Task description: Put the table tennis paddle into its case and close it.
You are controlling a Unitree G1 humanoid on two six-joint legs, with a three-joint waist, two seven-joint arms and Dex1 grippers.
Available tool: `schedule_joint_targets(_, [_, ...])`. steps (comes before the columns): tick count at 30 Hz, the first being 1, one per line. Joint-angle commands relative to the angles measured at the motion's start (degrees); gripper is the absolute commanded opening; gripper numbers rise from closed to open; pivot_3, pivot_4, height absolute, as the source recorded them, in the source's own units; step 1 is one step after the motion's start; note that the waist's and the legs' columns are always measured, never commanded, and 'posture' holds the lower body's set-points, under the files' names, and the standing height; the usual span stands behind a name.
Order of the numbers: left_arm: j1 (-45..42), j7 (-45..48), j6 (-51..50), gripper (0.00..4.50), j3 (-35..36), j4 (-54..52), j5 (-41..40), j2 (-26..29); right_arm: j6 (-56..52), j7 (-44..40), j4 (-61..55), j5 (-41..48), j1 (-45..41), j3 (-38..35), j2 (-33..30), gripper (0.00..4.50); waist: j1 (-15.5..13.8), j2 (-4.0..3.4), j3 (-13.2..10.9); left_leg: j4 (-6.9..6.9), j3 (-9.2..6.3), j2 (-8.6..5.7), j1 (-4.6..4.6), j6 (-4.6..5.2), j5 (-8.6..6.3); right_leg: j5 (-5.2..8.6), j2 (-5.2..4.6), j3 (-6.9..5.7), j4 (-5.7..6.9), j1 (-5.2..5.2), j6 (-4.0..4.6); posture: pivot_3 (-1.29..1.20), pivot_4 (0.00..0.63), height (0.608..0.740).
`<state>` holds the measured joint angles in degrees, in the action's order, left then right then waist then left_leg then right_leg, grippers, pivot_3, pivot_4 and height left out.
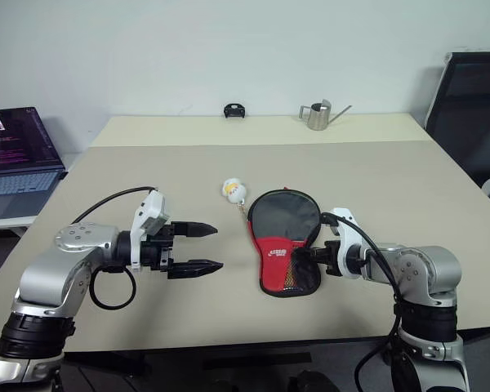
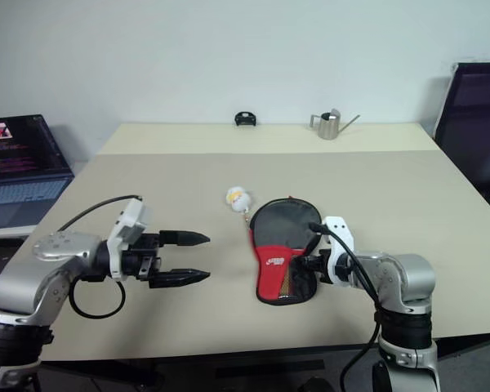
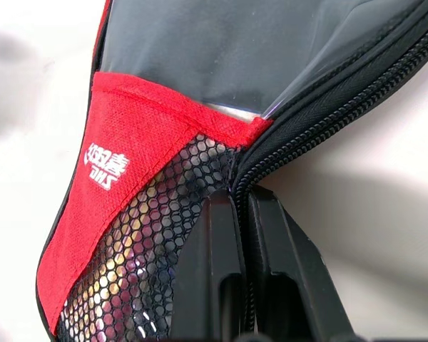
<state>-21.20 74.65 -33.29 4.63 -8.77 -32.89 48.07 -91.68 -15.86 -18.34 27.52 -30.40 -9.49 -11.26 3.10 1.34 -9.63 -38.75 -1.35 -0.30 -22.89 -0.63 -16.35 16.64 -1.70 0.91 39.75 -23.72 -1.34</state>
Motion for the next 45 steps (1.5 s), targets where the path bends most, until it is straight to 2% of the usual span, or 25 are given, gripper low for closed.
schedule_joint_targets(1, [-0.5, 0.9, -0.4, 4.50, 0.2, -2.8, -1.5, 1.3, -0.8, 1.0, -3.8, 5.2, 2.5, 0.7, -1.0, 0.01, 0.0, 0.00, 0.0, 0.00, 0.00, 0.00, 0.00, 0.00, 0.00, 0.00, 0.00, -0.01, 0.00, 0.00, 0.00, 0.00, 0.150, 0.740])
schedule_joint_targets(15, [0.1, 1.9, -2.0, 4.50, -0.9, -4.7, -2.6, 1.7, -0.8, 14.6, -10.6, 25.6, 12.6, -2.2, -4.7, 0.01, -0.4, 0.01, 0.0, 0.03, -0.13, 0.00, 0.07, 0.02, -0.01, 0.01, 0.01, -0.12, -0.30, 0.26, -0.01, 0.00, 0.150, 0.740])
schedule_joint_targets(26, [-1.0, 2.3, -1.7, 4.50, -2.3, -3.5, -2.2, 1.1, -0.8, 28.1, -9.9, 41.6, 15.1, -4.1, -6.8, 0.01, -0.5, 0.01, 0.0, 0.03, -0.13, 0.00, 0.08, 0.03, -0.02, 0.01, 0.01, -0.12, -0.32, 0.30, -0.01, 0.00, 0.150, 0.740])
schedule_joint_targets(35, [-0.5, 2.4, -1.7, 4.50, -1.8, -3.8, -2.3, 1.4, -0.8, 35.6, -8.9, 48.5, 16.3, -4.3, -7.2, 0.01, -0.5, 0.01, 0.0, 0.03, -0.12, 0.00, 0.08, 0.03, -0.02, 0.01, 0.02, -0.13, -0.34, 0.31, -0.01, 0.00, 0.150, 0.740])
schedule_joint_targets(45, [-0.8, 2.5, -1.3, 4.50, -2.1, -3.2, -1.8, 1.4, -0.2, 40.1, -7.7, 52.6, 16.7, -3.8, -7.8, 0.01, -0.8, 0.02, 0.0, 0.03, -0.12, 0.00, 0.08, 0.04, -0.02, 0.01, 0.02, -0.13, -0.37, 0.32, -0.01, 0.00, 0.150, 0.740])
